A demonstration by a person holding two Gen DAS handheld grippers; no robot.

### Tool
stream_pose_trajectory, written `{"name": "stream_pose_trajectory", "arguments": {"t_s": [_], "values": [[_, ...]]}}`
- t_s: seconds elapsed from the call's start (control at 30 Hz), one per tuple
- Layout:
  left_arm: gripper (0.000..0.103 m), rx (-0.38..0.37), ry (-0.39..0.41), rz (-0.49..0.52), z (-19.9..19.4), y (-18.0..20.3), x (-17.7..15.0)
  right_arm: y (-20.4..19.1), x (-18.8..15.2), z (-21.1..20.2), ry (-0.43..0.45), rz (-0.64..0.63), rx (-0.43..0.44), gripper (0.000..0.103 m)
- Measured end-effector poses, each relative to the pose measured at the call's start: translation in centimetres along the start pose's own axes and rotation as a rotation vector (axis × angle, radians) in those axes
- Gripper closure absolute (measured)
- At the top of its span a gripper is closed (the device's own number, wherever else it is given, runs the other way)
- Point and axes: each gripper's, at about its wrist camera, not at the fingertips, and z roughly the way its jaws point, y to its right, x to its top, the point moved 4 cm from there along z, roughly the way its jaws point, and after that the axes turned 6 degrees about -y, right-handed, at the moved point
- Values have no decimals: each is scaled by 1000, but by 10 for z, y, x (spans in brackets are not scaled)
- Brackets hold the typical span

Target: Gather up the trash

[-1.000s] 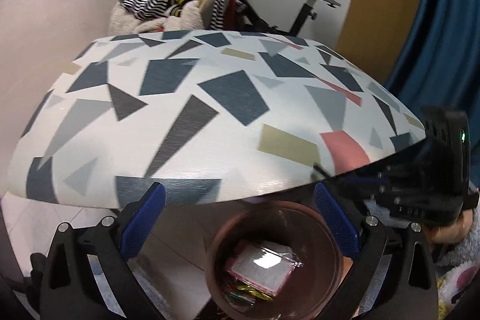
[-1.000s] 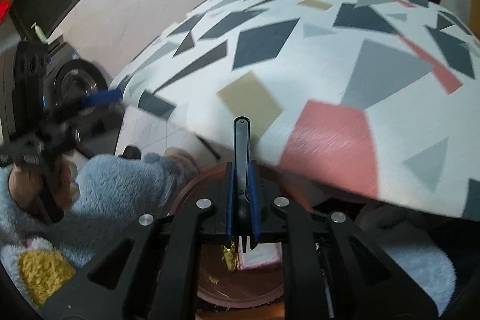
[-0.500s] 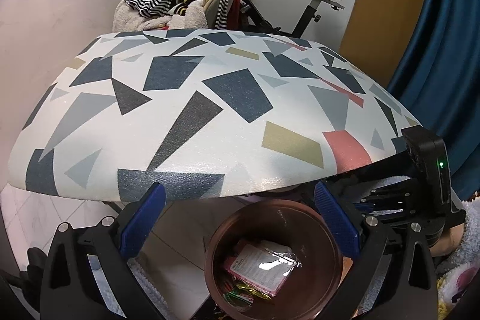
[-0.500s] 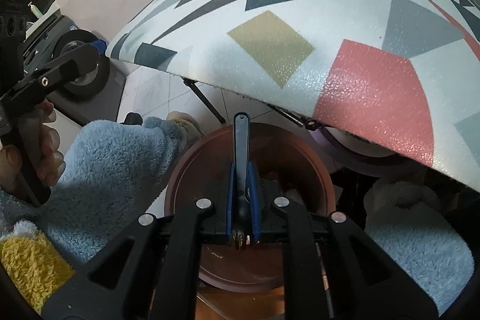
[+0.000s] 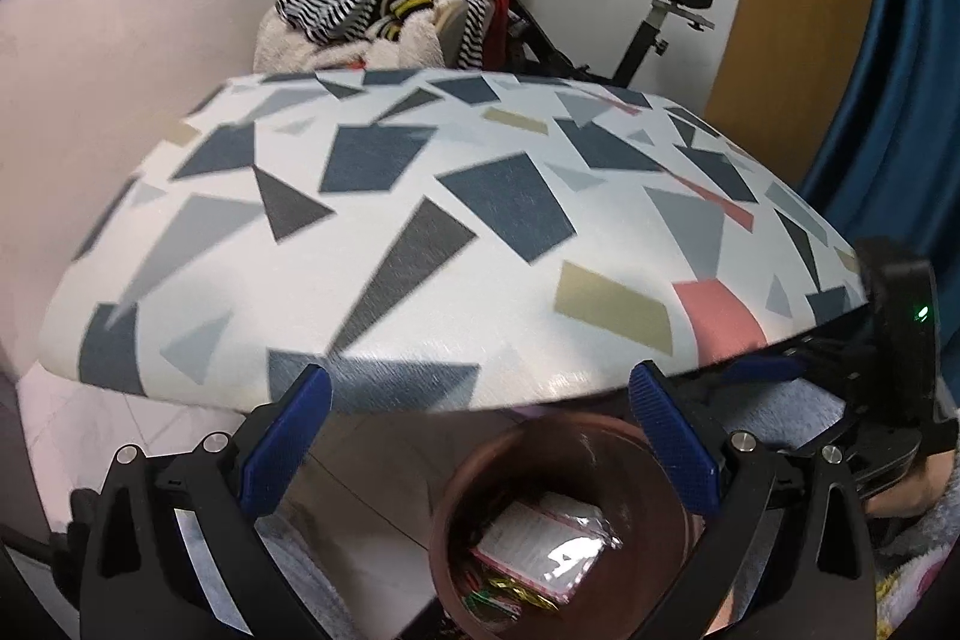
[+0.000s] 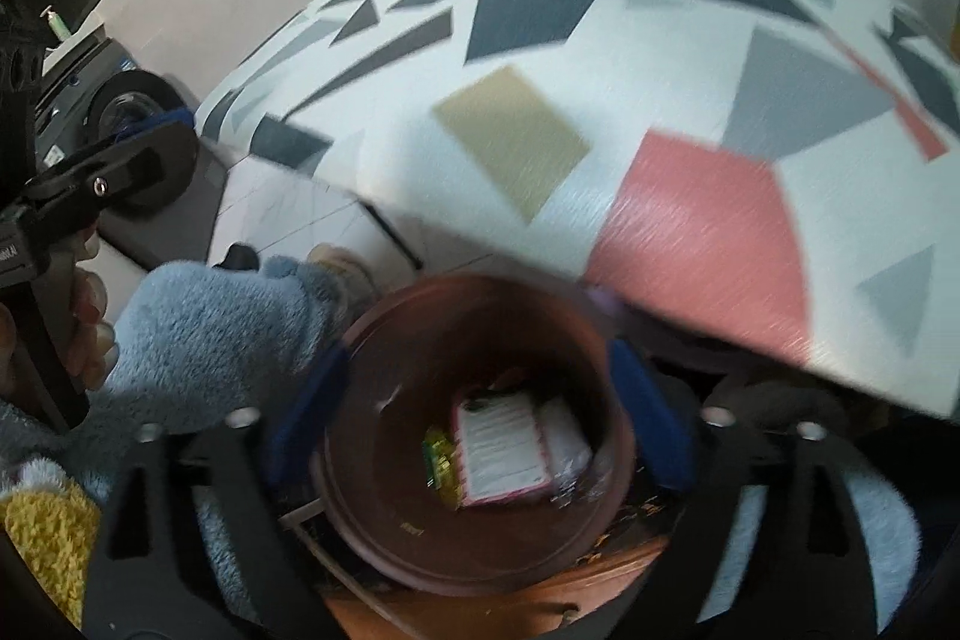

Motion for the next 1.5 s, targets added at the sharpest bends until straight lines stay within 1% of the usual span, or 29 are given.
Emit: {"name": "stream_pose_trajectory", "arguments": {"t_s": [0.07, 0.17, 0.23, 0.27, 0.3, 0.33, 0.4, 0.5, 0.57, 0.63, 0.8, 0.93, 1.1, 1.5], "values": [[6, 21, 28, 14, -6, 1, 8, 4, 11, -15, 37, 1, -35, 6], [6, 38, 71, 37, -18, 4, 23, 9, 24, -34, 80, -1, -58, 6], [6, 48, 104, 46, -28, 6, 35, 13, 37, -53, 126, -4, -82, 6], [6, 75, 119, 48, -33, 7, 42, 13, 41, -59, 142, -5, -89, 6], [6, 119, 142, 59, -39, 8, 50, 14, 51, -75, 177, -8, -105, 6], [6, 142, 164, 73, -45, 11, 57, 15, 54, -79, 190, -10, -109, 6], [6, 157, 198, 96, -57, 16, 69, 15, 67, -102, 241, -20, -126, 6], [6, 182, 234, 123, -73, 22, 87, 14, 81, -127, 292, -40, -154, 6], [6, 177, 253, 131, -84, 25, 96, 12, 87, -137, 309, -48, -167, 6], [6, 154, 259, 128, -92, 26, 105, 10, 95, -149, 328, -60, -184, 6], [6, 87, 246, 110, -105, 29, 117, 6, 105, -171, 357, -75, -194, 6], [6, 64, 241, 116, -110, 33, 120, 3, 109, -179, 371, -87, -200, 6], [6, 66, 245, 136, -112, 38, 119, 2, 111, -181, 374, -85, -200, 6], [6, 69, 234, 120, -109, 33, 117, 1, 109, -183, 372, -77, -216, 6]]}}
